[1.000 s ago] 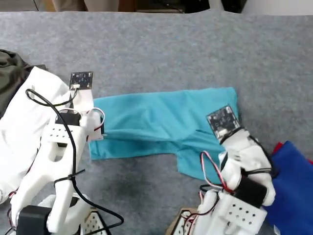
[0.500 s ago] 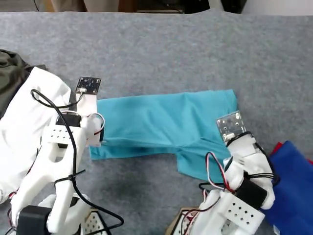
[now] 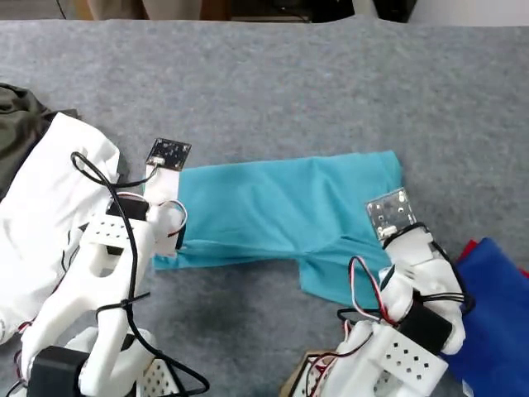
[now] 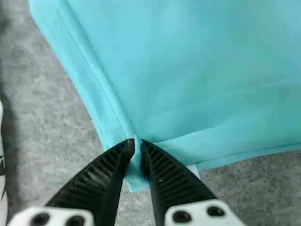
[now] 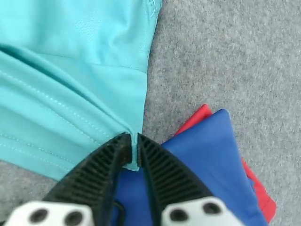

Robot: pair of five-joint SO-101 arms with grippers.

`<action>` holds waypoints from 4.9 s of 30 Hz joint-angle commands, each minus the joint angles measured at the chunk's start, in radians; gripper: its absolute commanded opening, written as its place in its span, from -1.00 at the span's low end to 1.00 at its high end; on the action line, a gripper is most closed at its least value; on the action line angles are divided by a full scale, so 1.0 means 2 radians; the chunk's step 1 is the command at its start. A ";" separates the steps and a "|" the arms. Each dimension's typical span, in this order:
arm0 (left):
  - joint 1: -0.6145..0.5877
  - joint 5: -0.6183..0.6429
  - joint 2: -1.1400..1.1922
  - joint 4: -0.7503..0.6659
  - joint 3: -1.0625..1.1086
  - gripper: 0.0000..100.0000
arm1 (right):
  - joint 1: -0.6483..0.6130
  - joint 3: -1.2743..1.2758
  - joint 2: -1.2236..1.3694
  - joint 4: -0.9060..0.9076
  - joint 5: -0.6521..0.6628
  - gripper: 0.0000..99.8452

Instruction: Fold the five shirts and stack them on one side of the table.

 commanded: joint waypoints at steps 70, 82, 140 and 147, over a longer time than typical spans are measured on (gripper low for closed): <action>-0.007 0.161 0.232 0.077 -0.297 -0.96 | -0.239 -0.051 0.409 -0.228 -0.156 -0.98; -0.008 0.161 0.232 0.077 -0.297 -0.96 | -0.240 -0.063 0.409 -0.186 -0.170 -0.98; -0.044 0.160 0.235 0.078 -0.305 -0.96 | -0.148 -0.185 0.358 0.015 0.181 -0.98; -0.048 0.160 0.235 0.078 -0.304 -0.96 | -0.112 -0.170 0.461 -0.041 0.183 -0.98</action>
